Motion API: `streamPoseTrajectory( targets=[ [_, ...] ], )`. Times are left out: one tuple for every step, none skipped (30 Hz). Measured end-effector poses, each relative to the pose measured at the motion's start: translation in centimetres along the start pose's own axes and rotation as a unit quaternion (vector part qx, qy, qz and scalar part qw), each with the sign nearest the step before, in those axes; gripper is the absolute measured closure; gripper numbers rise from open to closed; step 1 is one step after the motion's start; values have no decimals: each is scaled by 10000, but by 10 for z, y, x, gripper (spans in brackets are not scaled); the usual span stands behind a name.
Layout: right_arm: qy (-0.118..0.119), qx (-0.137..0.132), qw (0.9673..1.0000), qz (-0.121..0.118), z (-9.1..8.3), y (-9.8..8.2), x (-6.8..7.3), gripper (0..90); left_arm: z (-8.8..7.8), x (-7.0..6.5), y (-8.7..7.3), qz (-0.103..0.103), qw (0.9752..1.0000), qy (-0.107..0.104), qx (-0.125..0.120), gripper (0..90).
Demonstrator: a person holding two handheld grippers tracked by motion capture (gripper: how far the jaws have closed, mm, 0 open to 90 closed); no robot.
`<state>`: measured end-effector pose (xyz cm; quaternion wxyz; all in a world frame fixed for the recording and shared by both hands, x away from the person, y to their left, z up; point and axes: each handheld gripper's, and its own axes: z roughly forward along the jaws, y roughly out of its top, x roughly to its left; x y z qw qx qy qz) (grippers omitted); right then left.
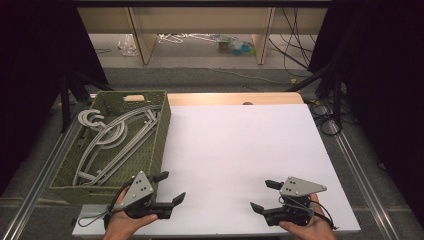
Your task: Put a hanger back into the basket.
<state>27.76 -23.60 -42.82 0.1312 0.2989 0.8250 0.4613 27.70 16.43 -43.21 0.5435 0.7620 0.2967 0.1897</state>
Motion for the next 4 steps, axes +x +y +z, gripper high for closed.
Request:
streamPoseTrajectory(
  targets=[
    [1,0,10000,0,0,0,0,169,0,0,0,-16,10000,9,-2,185],
    [2,4,10000,-1,0,0,0,169,0,0,0,-15,10000,11,0,184],
    [9,0,10000,-3,0,0,0,169,0,0,0,43,10000,13,2,184],
    [8,-3,10000,-5,0,0,0,170,0,0,0,-4,10000,21,10,184]
  ],
)
